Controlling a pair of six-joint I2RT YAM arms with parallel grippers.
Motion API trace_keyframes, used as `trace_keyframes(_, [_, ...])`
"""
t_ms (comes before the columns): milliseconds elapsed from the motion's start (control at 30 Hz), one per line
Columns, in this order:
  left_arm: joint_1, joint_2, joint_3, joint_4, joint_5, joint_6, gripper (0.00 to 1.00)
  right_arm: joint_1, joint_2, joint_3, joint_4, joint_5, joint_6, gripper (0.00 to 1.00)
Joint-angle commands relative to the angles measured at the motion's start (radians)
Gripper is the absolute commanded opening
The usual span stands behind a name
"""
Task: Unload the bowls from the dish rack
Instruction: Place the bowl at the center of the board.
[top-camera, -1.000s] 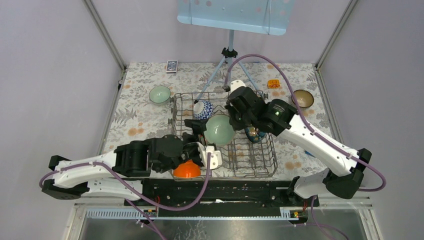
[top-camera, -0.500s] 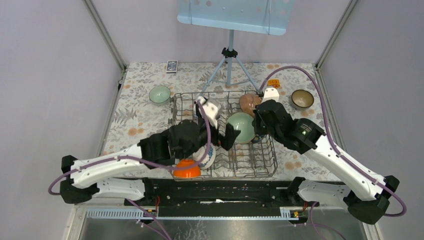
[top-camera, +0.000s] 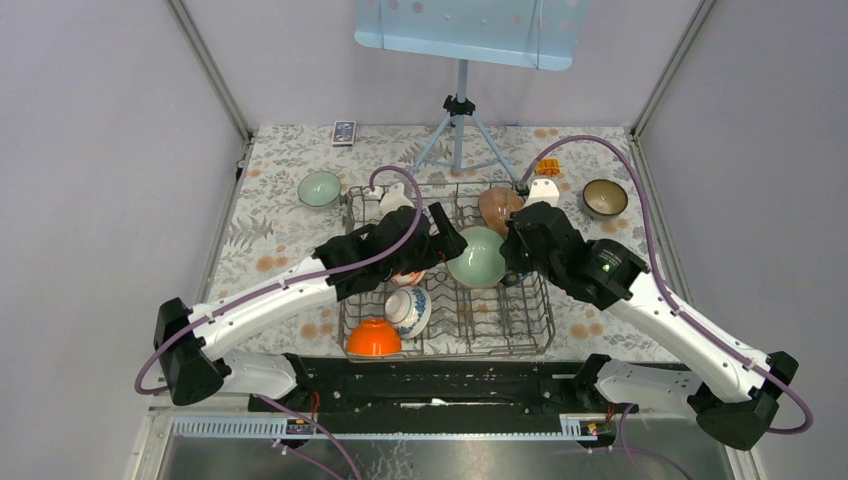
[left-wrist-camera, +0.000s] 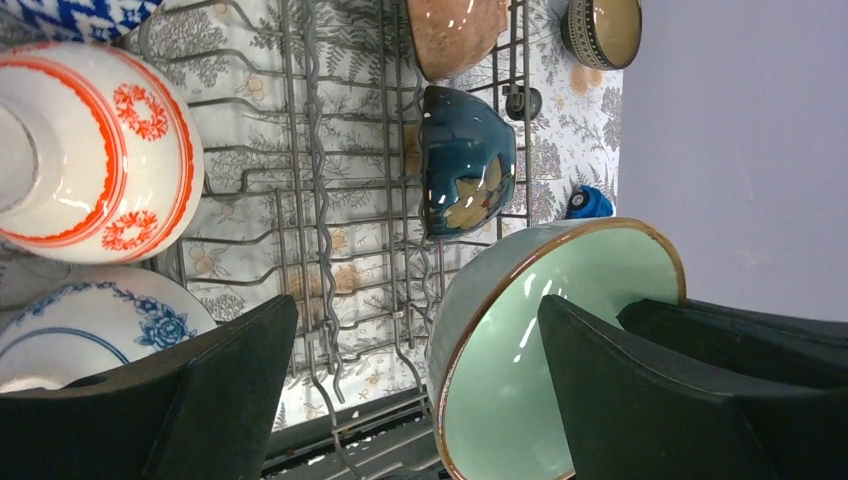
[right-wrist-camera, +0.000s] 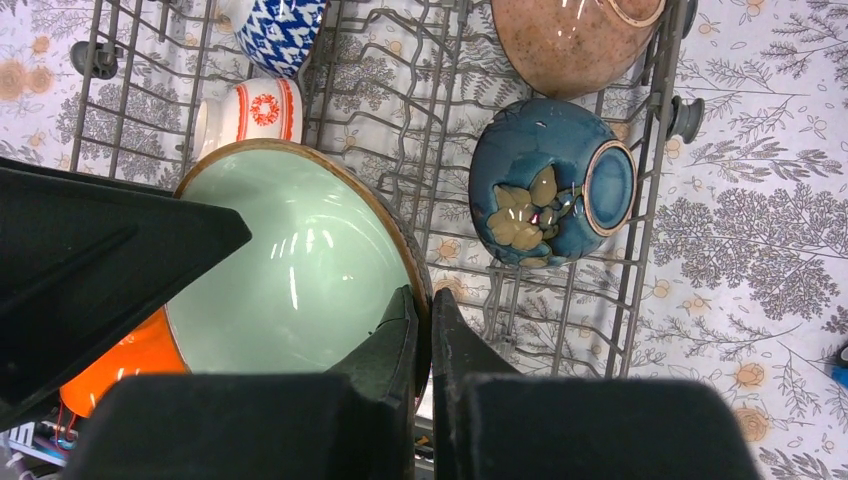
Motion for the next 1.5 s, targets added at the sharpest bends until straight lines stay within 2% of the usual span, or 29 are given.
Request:
trace_keyframes(0, [0.000, 0.011, 0.059, -0.053, -0.002, -0.100, 0.91, 0.001, -0.001, 0.028, 0.105, 0.012, 0.043, 0.00])
trace_keyframes(200, [0.000, 0.014, 0.058, -0.054, -0.004, -0.089, 0.59, 0.000, 0.007, 0.021, 0.123, 0.011, 0.049, 0.00])
trace_keyframes(367, [0.000, 0.014, 0.064, -0.052, 0.001, -0.073, 0.44, 0.002, 0.011, 0.014, 0.131, 0.007, 0.054, 0.00])
trace_keyframes(600, [-0.003, 0.013, 0.053, -0.039, 0.012, -0.064, 0.33, 0.001, 0.015, 0.014, 0.133, 0.004, 0.060, 0.00])
trace_keyframes(933, [-0.006, 0.009, 0.052, -0.033, 0.013, -0.055, 0.06, 0.001, 0.016, 0.008, 0.136, -0.004, 0.060, 0.00])
trace_keyframes(967, [-0.005, 0.008, 0.052, -0.033, 0.013, -0.053, 0.00, 0.002, 0.016, 0.008, 0.135, -0.007, 0.060, 0.00])
trace_keyframes(1100, [-0.005, 0.005, 0.053, -0.019, 0.020, -0.032, 0.00, 0.001, 0.018, 0.008, 0.136, -0.036, 0.050, 0.00])
trace_keyframes(1133, [-0.004, 0.004, 0.053, -0.015, 0.022, -0.025, 0.00, 0.001, 0.017, 0.009, 0.138, -0.045, 0.049, 0.03])
trace_keyframes(1300, [-0.004, -0.009, 0.055, 0.015, 0.027, 0.024, 0.00, 0.001, 0.008, 0.020, 0.133, -0.089, 0.039, 0.40])
trace_keyframes(1467, [-0.005, -0.023, 0.048, 0.057, 0.036, 0.064, 0.00, 0.001, -0.001, 0.036, 0.126, -0.113, 0.040, 0.55])
